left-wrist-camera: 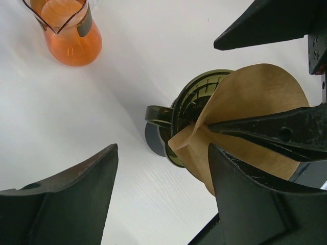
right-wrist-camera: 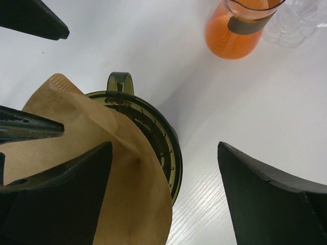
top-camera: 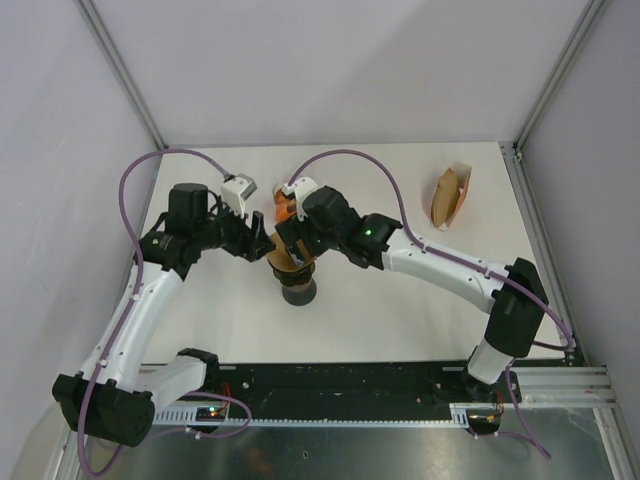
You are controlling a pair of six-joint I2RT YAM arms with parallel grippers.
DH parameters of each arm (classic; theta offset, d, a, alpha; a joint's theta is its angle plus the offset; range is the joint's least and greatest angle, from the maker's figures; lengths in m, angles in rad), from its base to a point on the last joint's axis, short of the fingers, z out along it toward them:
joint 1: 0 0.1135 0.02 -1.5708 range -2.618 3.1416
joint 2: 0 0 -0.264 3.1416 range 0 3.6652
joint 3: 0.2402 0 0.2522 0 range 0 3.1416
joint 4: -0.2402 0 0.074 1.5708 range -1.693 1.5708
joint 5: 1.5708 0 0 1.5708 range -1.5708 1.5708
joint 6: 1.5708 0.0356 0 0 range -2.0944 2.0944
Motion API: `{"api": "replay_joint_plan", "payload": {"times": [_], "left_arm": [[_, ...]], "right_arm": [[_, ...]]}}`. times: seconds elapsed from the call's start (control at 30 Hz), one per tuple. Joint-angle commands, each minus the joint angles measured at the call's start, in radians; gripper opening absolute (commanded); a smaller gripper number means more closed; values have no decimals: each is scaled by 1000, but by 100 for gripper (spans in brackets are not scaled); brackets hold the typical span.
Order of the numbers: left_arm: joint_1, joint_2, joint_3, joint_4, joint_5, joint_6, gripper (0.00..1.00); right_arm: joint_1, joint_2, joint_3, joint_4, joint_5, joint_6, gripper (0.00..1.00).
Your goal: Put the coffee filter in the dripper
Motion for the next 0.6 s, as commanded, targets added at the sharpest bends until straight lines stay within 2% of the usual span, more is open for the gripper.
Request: {"api": "replay_joint_plan", "payload": {"times": [0.0, 0.17, 0.57], "left_arm": [[-4, -20, 57, 13, 20, 26, 76], [-4, -22, 67, 10, 25, 29, 77], [-5, -24, 102, 2, 4, 38, 80]], "right_arm": [[-8, -63, 59, 30, -9, -26, 90], [-13, -68, 68, 16, -7, -35, 99], [-17, -146, 75, -2, 27, -74, 99]]}}
